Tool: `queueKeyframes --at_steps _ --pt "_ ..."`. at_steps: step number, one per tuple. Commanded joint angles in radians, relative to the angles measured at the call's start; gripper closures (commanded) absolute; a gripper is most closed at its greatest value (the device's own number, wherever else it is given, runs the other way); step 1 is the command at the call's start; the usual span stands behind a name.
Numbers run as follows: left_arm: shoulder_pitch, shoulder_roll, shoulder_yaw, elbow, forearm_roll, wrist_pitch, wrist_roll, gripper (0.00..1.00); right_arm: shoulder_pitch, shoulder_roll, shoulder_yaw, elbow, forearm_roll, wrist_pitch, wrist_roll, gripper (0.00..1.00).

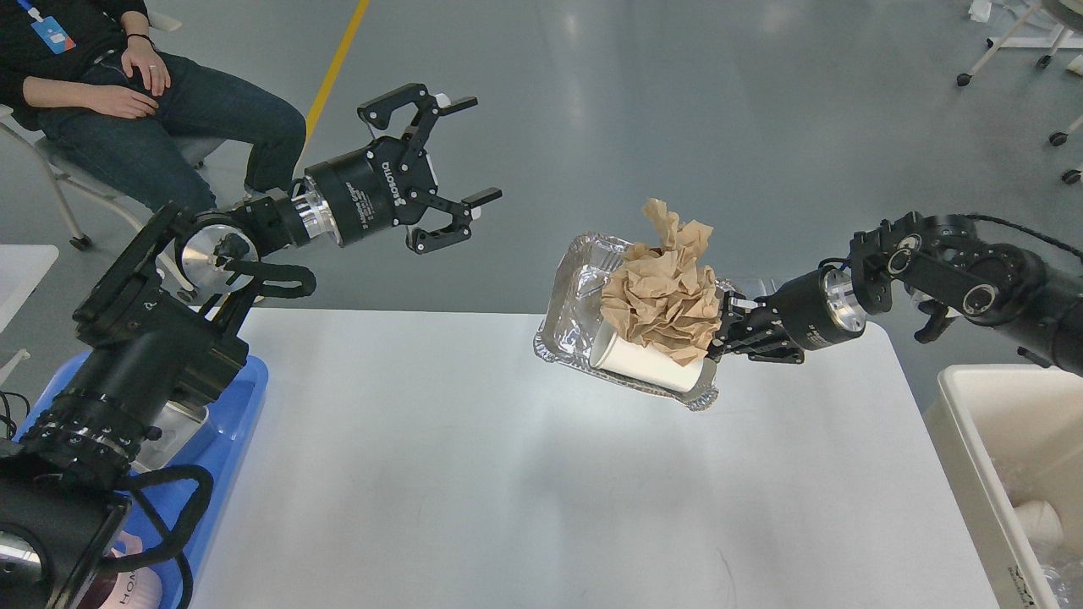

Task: Tidy desktop
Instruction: 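Open the left gripper and withdraw it from the foil tray, then carry the foil tray with the right gripper toward the white bin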

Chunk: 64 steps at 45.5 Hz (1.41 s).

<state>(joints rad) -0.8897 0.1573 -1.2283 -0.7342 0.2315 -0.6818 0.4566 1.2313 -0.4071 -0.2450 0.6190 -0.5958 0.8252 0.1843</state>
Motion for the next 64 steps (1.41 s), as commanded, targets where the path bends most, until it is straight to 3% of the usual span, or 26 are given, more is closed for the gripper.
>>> queueKeyframes --at_steps 1,9,25,64 --pt "0.003 -0.001 -0.062 0.096 -0.096 0.025 -0.039 0.03 -0.018 -0.012 0.001 0.001 0.014 -0.003 0.000 1.00" --pt "0.037 -0.013 -0.105 0.174 -0.245 0.034 -0.056 0.03 -0.035 -0.018 0.009 -0.005 0.060 -0.018 0.000 1.00" --pt "0.136 -0.096 -0.181 0.176 -0.324 0.070 -0.061 0.03 -0.095 -0.090 0.013 -0.004 0.232 -0.073 0.000 1.00" --pt "0.179 -0.101 -0.168 0.176 -0.322 0.074 -0.061 0.02 -0.296 -0.524 0.030 0.004 0.662 -0.087 -0.003 1.00"
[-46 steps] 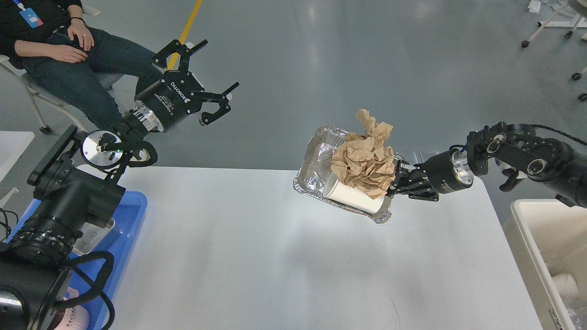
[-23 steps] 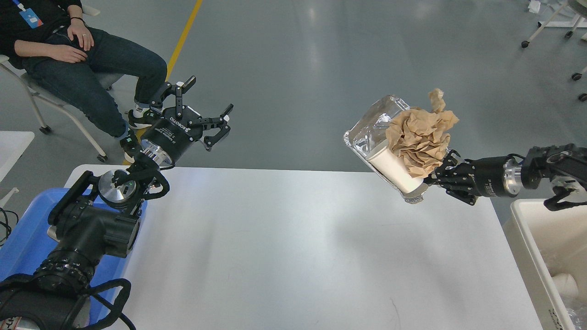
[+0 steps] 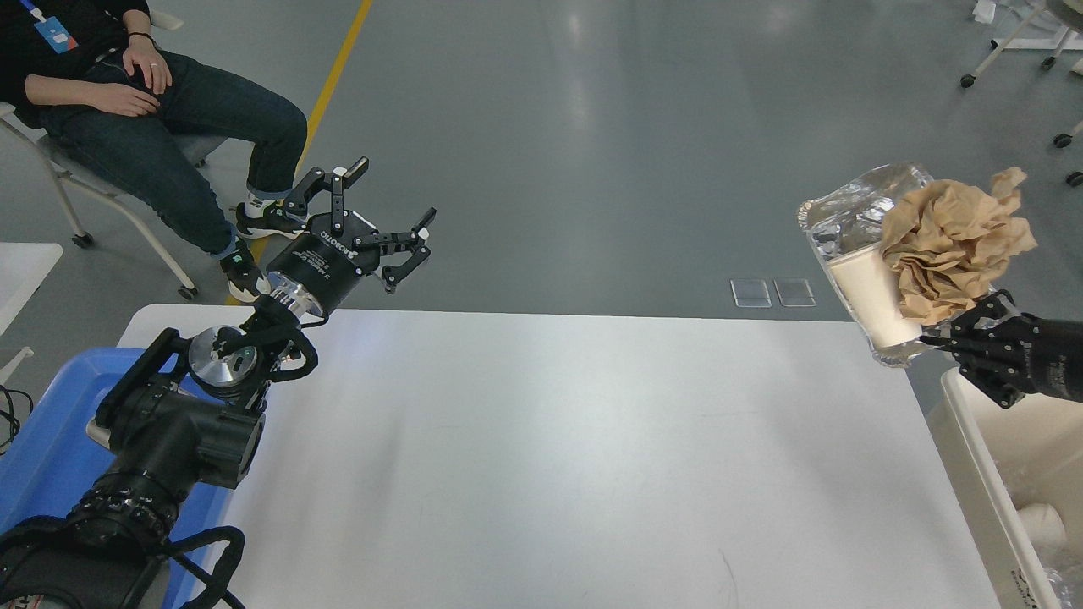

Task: Tidy desktop
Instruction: 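Carry the foil tray with the right gripper toward the white bin, then drop the foil tray into the white bin with the right gripper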

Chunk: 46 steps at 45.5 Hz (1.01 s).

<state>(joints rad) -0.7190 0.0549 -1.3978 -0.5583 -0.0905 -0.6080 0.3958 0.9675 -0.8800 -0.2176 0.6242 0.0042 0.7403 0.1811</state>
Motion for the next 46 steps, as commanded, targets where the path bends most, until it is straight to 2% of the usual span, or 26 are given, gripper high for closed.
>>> queueKeyframes --at_steps 1,13,19,35,46 --pt "0.012 0.002 0.002 0.000 0.000 0.001 0.000 0.03 -0.036 -0.062 0.006 -0.001 0.071 -0.004 0.000 1.00" --pt "0.015 0.003 0.003 0.000 0.008 0.002 0.001 0.02 -0.124 -0.158 0.011 -0.003 0.221 -0.002 0.001 1.00" --pt "0.016 0.005 0.003 0.000 0.008 0.028 0.001 0.03 -0.170 -0.174 0.011 -0.006 0.293 -0.010 0.000 1.00" --pt "0.024 0.008 0.005 0.000 0.008 0.036 0.003 0.02 -0.243 -0.149 0.011 -0.006 0.395 -0.143 0.003 1.00" --pt "0.024 0.014 0.005 0.000 0.009 0.039 0.003 0.02 -0.279 -0.114 0.011 -0.011 0.430 -0.278 0.001 1.00"
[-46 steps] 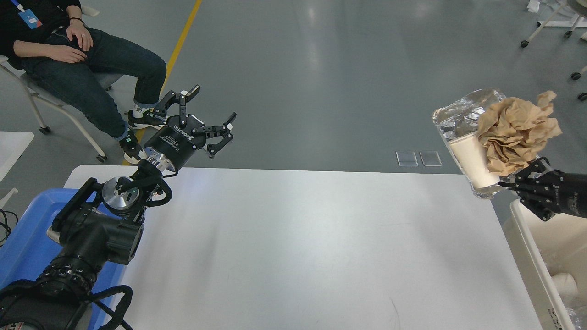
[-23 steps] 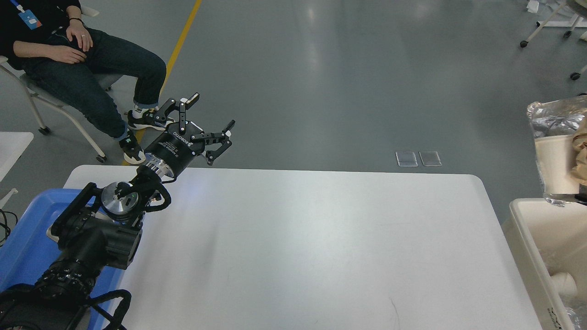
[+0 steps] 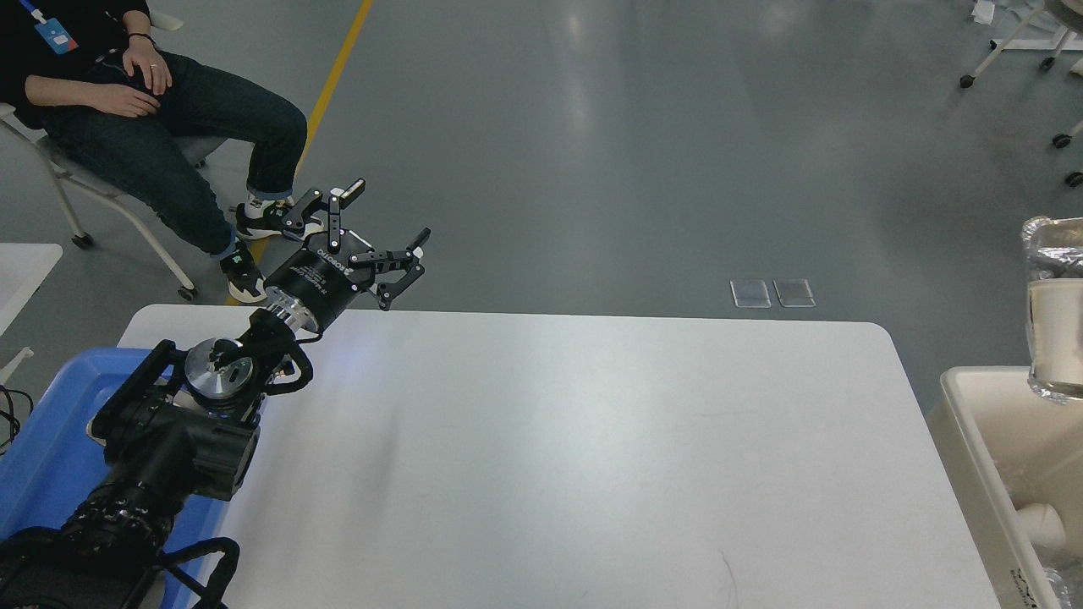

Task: Tidy desktop
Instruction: 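Drop the foil tray into the white bin with the right gripper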

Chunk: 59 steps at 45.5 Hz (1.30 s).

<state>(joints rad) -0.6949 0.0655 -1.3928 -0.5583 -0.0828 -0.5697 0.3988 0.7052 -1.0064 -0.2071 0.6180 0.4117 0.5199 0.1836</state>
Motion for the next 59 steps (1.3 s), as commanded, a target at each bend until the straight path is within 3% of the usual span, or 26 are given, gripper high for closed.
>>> queueKeyframes --at_steps 1,9,22,58,59 --pt "0.000 0.003 0.000 0.000 0.002 0.001 0.000 0.02 -0.023 0.017 0.000 -0.006 0.029 -0.070 -0.001 1.00" --pt "0.000 -0.001 0.000 0.000 0.014 0.011 -0.001 0.02 -0.058 0.046 0.000 -0.009 0.042 -0.182 -0.003 1.00" --pt "-0.002 -0.001 0.000 0.000 0.014 0.017 -0.001 0.03 -0.128 0.078 0.000 -0.006 0.102 -0.281 -0.003 1.00" --pt "-0.002 -0.001 0.000 0.000 0.014 0.042 -0.001 0.03 -0.245 0.147 0.054 -0.015 0.144 -0.282 0.000 1.00" --pt "-0.002 -0.001 0.000 0.000 0.014 0.042 -0.001 0.02 -0.247 0.147 0.054 -0.020 0.144 -0.284 0.000 0.92"
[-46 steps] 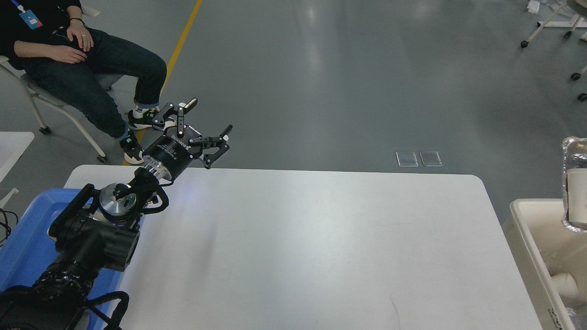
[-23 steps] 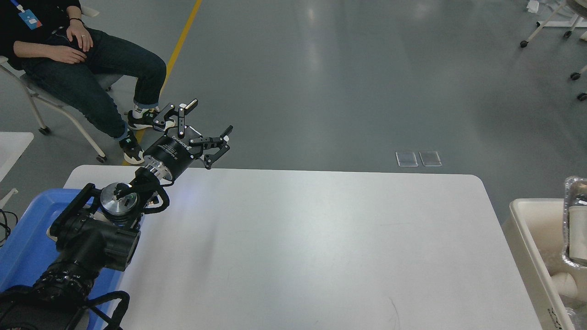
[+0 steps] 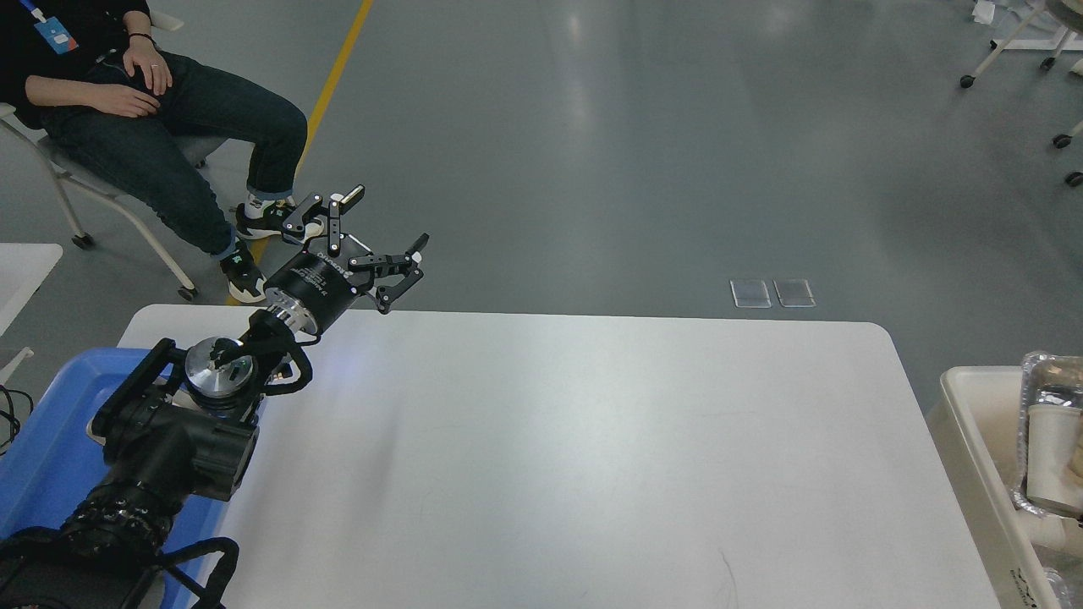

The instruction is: Tidy desktop

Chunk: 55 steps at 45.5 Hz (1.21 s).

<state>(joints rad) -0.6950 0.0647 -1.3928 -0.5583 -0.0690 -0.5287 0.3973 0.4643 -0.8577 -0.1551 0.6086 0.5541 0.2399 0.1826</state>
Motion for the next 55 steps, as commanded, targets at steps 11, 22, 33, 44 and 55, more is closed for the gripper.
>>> queueKeyframes --at_steps 11,22,33,44,55 --pt "-0.001 -0.003 0.001 0.000 0.002 0.001 0.002 0.02 -0.045 -0.003 0.072 -0.125 0.017 -0.041 0.008 0.00" --pt "-0.001 -0.009 0.002 0.000 0.002 0.001 0.002 0.02 -0.052 0.000 0.074 -0.185 0.001 -0.030 0.008 0.00" --pt "-0.004 0.010 0.057 -0.005 0.009 -0.027 0.002 0.03 0.029 -0.040 0.075 -0.227 -0.167 -0.002 0.005 0.00" --pt "-0.011 0.101 0.058 -0.006 0.008 -0.065 0.000 0.02 0.319 -0.026 0.075 -0.435 -0.249 0.015 0.006 0.00" --pt "-0.038 0.103 0.014 -0.003 -0.025 -0.083 0.005 0.02 0.599 0.100 0.086 -0.429 -0.336 0.150 0.012 0.00"
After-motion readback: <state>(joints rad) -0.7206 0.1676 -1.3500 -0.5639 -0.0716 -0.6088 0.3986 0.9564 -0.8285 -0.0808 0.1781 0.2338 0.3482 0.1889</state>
